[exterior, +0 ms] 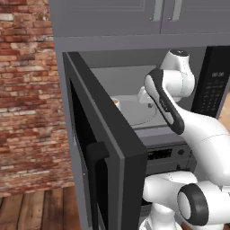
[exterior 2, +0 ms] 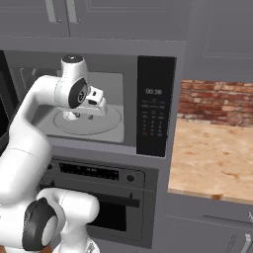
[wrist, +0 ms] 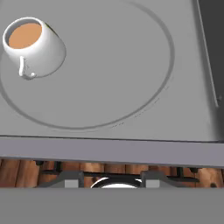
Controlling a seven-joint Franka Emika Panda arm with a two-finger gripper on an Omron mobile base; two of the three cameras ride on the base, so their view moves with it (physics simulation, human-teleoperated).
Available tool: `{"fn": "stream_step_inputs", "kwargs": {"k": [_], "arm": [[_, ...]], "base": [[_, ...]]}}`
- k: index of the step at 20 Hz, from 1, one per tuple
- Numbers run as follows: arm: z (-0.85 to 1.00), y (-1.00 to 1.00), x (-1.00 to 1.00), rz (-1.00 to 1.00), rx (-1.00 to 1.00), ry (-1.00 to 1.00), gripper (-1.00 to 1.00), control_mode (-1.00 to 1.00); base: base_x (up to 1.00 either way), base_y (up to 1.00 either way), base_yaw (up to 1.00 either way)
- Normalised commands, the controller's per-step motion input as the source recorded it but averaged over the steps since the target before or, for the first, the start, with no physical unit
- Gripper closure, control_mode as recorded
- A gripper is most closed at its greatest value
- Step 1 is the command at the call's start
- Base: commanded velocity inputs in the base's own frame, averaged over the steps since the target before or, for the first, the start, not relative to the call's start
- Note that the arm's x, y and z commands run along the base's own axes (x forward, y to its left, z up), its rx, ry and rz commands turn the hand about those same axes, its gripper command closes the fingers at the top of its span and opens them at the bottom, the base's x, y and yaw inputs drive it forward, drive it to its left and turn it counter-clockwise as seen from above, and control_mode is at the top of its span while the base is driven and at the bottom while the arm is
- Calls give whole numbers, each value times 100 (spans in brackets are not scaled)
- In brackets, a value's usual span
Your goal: Pick the cup of tea, navigate to the dining table, and place it on the saucer.
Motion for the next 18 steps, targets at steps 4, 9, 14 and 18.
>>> {"fn": "stream_step_inputs", "kwargs": {"k": [4, 9, 14, 18], "arm": [[-2, 0, -11, 0, 0, 0, -100, -100], [-38, 34, -29, 0, -1, -1, -100, -100], [-68, 33, -8, 0, 10, -4, -100, -100], [-20, 61, 2, 0, 1, -18, -100, -100]], "base": [[0, 0, 0], [0, 0, 0], [0, 0, 0], [0, 0, 0]]}}
